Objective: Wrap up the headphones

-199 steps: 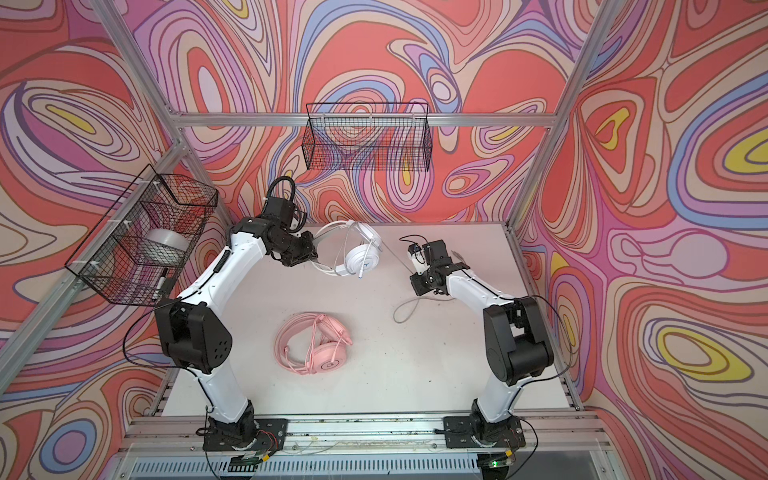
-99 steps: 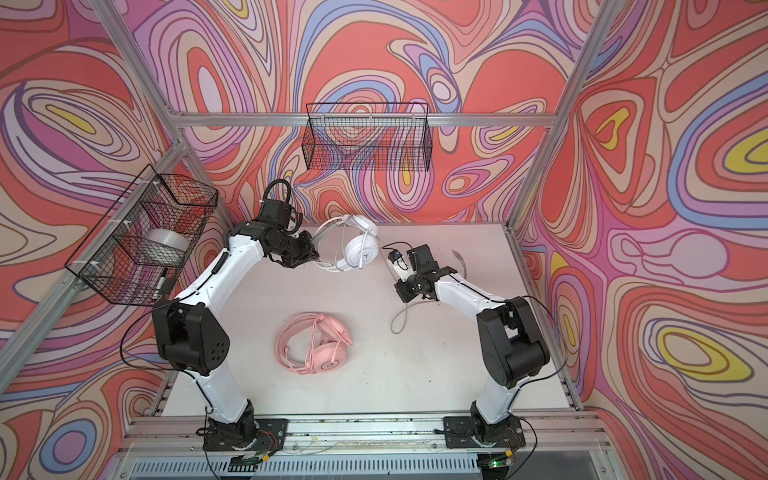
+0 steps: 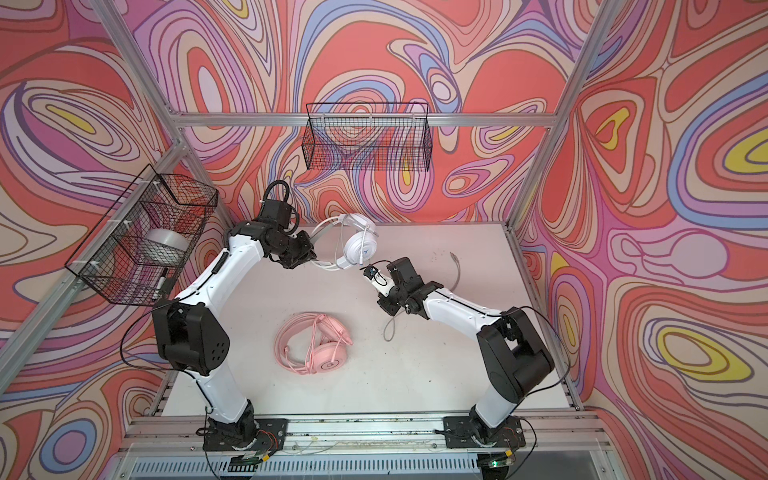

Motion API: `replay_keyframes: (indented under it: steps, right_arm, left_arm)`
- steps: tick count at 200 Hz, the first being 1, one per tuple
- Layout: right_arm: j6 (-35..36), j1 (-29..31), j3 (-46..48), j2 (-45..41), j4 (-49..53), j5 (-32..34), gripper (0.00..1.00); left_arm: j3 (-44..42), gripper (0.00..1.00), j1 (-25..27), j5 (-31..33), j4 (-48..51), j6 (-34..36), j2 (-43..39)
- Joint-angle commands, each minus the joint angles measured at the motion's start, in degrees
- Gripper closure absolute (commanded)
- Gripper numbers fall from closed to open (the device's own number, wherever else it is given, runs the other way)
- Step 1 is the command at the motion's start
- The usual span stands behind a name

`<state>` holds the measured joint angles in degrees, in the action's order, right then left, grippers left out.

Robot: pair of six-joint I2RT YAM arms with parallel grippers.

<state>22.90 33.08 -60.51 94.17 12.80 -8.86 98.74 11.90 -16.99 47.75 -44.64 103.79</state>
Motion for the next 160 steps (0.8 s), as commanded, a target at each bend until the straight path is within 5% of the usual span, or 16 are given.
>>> replay_keyframes:
  steps: [1, 42, 160]
  right_arm:
    - [-0.7, 0.3, -2.0, 2.8, 4.9, -2.2, 1.00]
    - [-3.6, 0.4, -4.7, 10.6, 10.9, -5.8, 1.00]
    - [-6.8, 0.4, -4.0, 14.9, 18.1, -8.8, 1.00]
  left_arm:
    - [1.4, 1.00, -0.7, 1.1, -2.5, -3.3, -1.7]
    - [1.7, 1.00, -0.7, 3.5, -0.7, -1.8, -2.1]
    - [5.1, 1.00, -0.7, 5.6, 0.2, -1.1, -1.7]
